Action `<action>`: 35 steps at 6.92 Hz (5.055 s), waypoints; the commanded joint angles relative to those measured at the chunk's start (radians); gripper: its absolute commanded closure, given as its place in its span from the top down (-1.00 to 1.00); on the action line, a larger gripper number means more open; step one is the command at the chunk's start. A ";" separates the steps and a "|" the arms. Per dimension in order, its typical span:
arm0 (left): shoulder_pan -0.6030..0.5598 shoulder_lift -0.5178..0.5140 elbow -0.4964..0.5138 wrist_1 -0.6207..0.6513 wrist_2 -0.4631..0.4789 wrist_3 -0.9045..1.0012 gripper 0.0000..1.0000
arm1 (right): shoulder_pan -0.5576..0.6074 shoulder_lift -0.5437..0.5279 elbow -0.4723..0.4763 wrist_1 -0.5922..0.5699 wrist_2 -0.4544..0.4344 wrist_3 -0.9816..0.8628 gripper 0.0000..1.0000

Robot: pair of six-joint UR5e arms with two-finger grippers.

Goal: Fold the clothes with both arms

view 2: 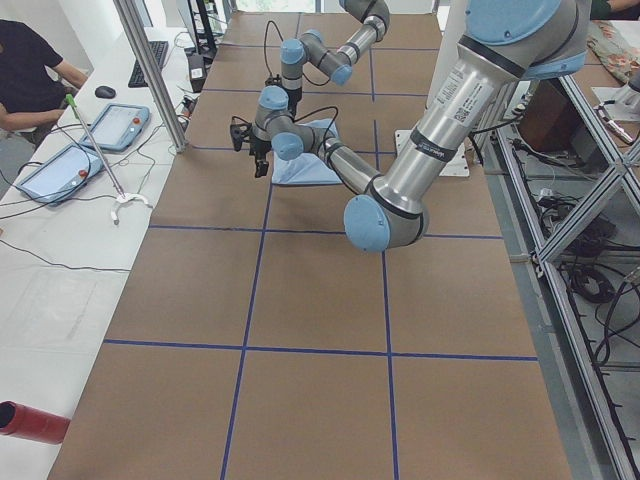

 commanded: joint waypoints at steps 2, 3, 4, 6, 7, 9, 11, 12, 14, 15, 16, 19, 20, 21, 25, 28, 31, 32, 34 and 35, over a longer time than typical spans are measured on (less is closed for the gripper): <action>0.000 -0.002 -0.003 -0.001 0.000 -0.003 1.00 | -0.021 0.003 -0.045 -0.027 -0.066 -0.122 1.00; 0.000 0.000 -0.008 -0.001 0.000 -0.003 1.00 | -0.016 0.004 -0.056 -0.025 -0.064 -0.134 1.00; 0.000 0.000 -0.008 -0.001 0.000 -0.003 1.00 | -0.006 0.006 -0.056 -0.024 -0.064 -0.137 1.00; 0.002 -0.002 -0.006 -0.001 0.000 -0.008 1.00 | 0.022 0.006 -0.083 -0.021 -0.064 -0.163 1.00; 0.002 -0.002 -0.006 -0.003 0.000 -0.008 1.00 | 0.030 0.006 -0.106 -0.016 -0.064 -0.182 1.00; 0.003 -0.005 -0.008 -0.003 0.000 -0.008 1.00 | 0.071 0.017 -0.108 -0.019 -0.040 -0.214 1.00; 0.003 0.000 -0.008 -0.003 0.000 -0.003 1.00 | 0.068 0.055 -0.100 -0.022 -0.022 -0.200 1.00; 0.002 0.000 -0.006 -0.003 0.000 -0.003 1.00 | 0.060 0.066 -0.089 -0.027 -0.011 -0.197 1.00; 0.000 0.003 -0.006 -0.003 0.000 -0.002 1.00 | 0.033 0.066 -0.077 -0.027 -0.011 -0.191 1.00; 0.000 0.003 -0.006 -0.003 0.000 -0.002 1.00 | 0.005 0.066 -0.077 -0.027 -0.021 -0.176 1.00; 0.002 0.003 -0.006 -0.003 0.000 -0.002 1.00 | -0.010 0.063 -0.077 -0.027 -0.021 -0.154 1.00; 0.002 0.001 -0.006 -0.003 0.000 -0.002 1.00 | -0.035 0.060 -0.091 -0.024 -0.052 -0.153 1.00; 0.002 0.001 -0.006 -0.003 0.000 -0.002 1.00 | -0.032 0.060 -0.103 -0.021 -0.058 -0.154 1.00; 0.002 0.001 -0.006 -0.003 0.000 -0.003 1.00 | -0.021 0.060 -0.117 -0.019 -0.078 -0.163 1.00; 0.003 0.000 -0.006 -0.003 0.000 -0.008 1.00 | 0.060 0.060 -0.160 -0.016 -0.078 -0.235 1.00; -0.009 0.003 -0.009 -0.003 -0.038 0.039 1.00 | 0.178 0.057 -0.155 -0.015 -0.048 -0.333 1.00; -0.240 0.151 -0.057 0.010 -0.202 0.467 1.00 | 0.411 -0.111 0.022 -0.021 0.191 -0.558 1.00; -0.348 0.219 -0.057 0.017 -0.254 0.656 1.00 | 0.510 -0.193 0.076 -0.025 0.265 -0.690 1.00; -0.545 0.372 -0.063 0.016 -0.333 1.055 1.00 | 0.701 -0.381 0.131 -0.025 0.427 -0.942 1.00; -0.628 0.444 -0.066 0.017 -0.385 1.257 1.00 | 0.797 -0.488 0.171 -0.025 0.475 -1.019 1.00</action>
